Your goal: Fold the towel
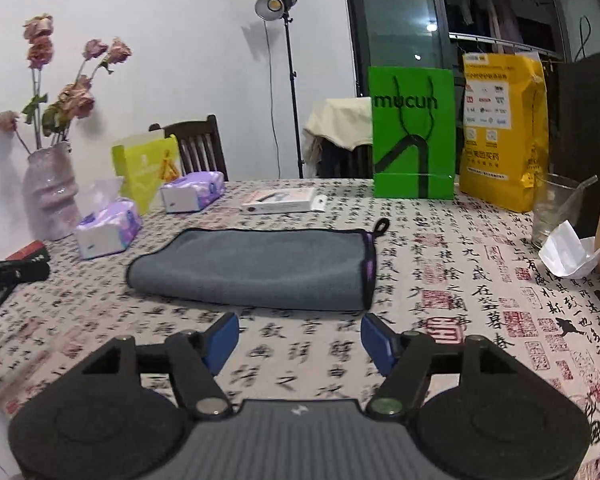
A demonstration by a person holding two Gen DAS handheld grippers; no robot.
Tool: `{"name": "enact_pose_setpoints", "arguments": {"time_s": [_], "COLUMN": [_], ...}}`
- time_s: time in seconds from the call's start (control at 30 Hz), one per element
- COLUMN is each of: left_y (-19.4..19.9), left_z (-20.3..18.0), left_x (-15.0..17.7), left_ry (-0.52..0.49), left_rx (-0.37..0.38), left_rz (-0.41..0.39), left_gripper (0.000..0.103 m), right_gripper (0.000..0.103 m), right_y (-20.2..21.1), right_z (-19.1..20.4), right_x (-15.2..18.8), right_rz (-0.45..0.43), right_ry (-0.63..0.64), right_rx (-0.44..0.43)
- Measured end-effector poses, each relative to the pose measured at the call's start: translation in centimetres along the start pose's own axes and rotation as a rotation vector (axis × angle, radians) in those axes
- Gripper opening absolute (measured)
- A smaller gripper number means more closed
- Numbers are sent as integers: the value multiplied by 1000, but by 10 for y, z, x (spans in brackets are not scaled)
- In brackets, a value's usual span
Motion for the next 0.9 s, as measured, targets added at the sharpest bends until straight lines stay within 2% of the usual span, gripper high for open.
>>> {"name": "enact_pose_setpoints", "arguments": {"time_s": [0.1,0.23,0.3,0.33,0.37,0.47,0.73,0.9], "left_y": [11,31,36,38,43,60,102,138], "left_z": [-5,-10,-12,-15,-17,-19,-25,-33], "left_x": [5,10,11,11,11,14,31,45], "left_ry": [-1,15,12,-7,-27,-21,-26,-40], "left_rx": [-6,24,35,31,25,24,37,59], "left_rz": [-10,-49,-26,-16,-30,-71,-80,-103], "left_gripper": [98,102,102,102,102,103,103,103], "right_gripper": [69,70,69,70,70,70,70,70], "right_y": [18,34,43,51,58,72,109,144], "right_z": [13,22,28,30,31,32,44,58], "right_x": [3,9,12,13,16,24,42,53], "right_rz": [-35,-16,-5,-32,-57,-51,-26,-44], "right_ry": [-1,-5,-9,-16,-33,-70,-9,7], "right_rx": [-15,-16,3,3,-4,-22,-15,-26]}}
Point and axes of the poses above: each gripper's, at about its wrist camera, not at the fingertips, and y roughly against the way its jaws point, z to its left, x to its underside, the point moved 4 cm from there along -y, roughly the way its jaws point, and after that the axes turned 8 degrees about x, right-handed, at the moved point
